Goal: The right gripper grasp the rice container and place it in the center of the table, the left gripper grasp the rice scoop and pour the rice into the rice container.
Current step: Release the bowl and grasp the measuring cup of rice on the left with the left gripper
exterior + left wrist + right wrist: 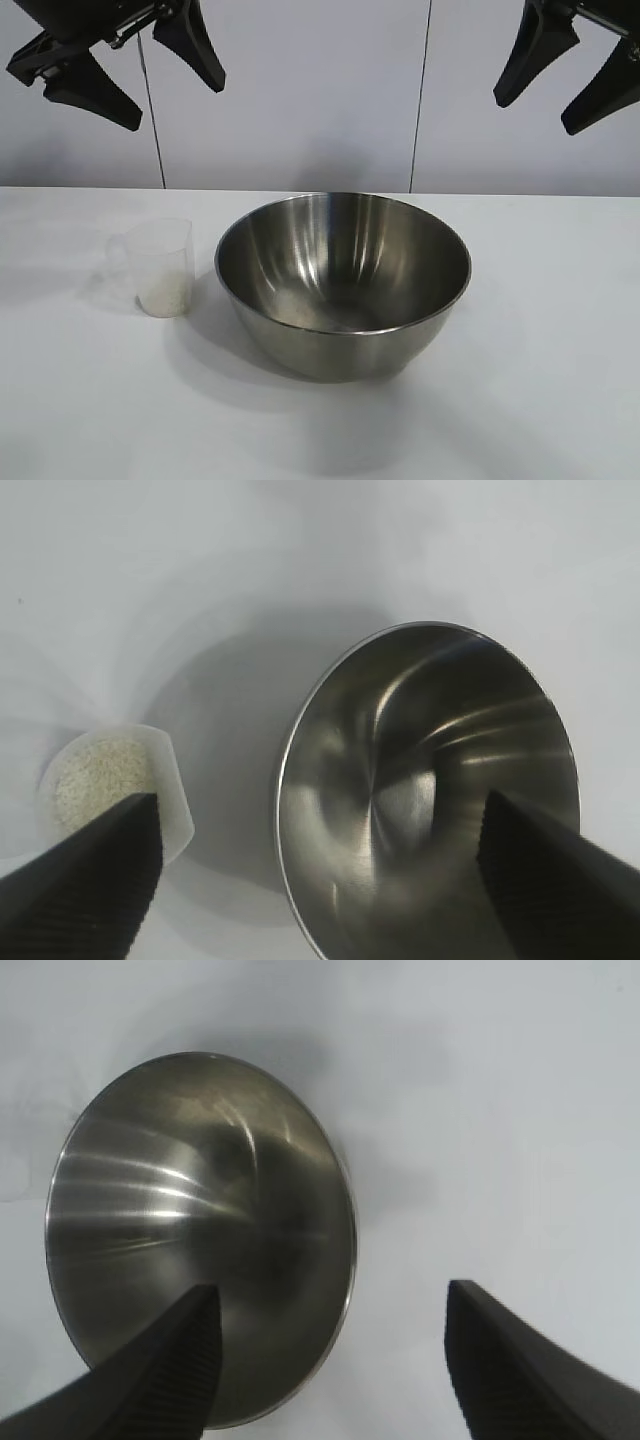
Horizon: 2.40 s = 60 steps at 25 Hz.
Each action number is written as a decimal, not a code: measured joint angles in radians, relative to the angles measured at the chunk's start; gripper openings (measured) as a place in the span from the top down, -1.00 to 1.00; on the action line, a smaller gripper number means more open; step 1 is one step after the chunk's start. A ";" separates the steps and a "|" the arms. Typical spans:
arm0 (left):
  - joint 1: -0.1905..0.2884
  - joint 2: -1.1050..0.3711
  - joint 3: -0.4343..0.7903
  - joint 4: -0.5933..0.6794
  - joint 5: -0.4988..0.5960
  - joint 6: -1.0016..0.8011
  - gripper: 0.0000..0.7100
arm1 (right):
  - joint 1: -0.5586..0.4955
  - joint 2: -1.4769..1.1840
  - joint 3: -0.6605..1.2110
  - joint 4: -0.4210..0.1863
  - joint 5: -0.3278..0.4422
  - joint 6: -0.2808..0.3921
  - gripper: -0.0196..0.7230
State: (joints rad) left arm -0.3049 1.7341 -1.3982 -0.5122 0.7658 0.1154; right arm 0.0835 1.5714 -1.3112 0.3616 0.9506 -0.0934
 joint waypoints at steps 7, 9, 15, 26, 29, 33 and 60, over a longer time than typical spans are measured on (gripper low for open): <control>0.000 0.000 0.000 0.000 -0.048 0.000 -0.75 | 0.000 0.000 0.000 0.000 -0.009 -0.001 -0.24; 0.000 0.000 0.000 0.000 -0.054 -0.002 -0.75 | 0.000 0.000 0.000 0.000 -0.018 -0.004 -0.24; 0.028 -0.005 -0.008 0.038 0.041 0.047 -0.75 | 0.000 0.000 0.000 0.000 -0.029 -0.014 -0.24; 0.050 -0.395 0.353 0.114 -0.366 0.121 -0.67 | 0.000 0.000 0.000 -0.007 -0.030 -0.024 -0.24; 0.034 -0.500 0.569 0.113 -0.601 0.129 -0.67 | 0.000 0.000 0.000 -0.007 -0.033 -0.024 -0.24; -0.020 -0.561 0.833 0.105 -0.913 0.131 -0.67 | 0.000 0.000 0.000 -0.007 -0.034 -0.024 -0.24; -0.126 0.259 1.088 0.236 -1.903 -0.052 -0.67 | 0.000 0.000 0.000 -0.006 -0.053 -0.027 -0.24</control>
State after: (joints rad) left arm -0.4308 1.9934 -0.3100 -0.2757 -1.1372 0.0639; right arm 0.0835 1.5714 -1.3112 0.3555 0.8975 -0.1203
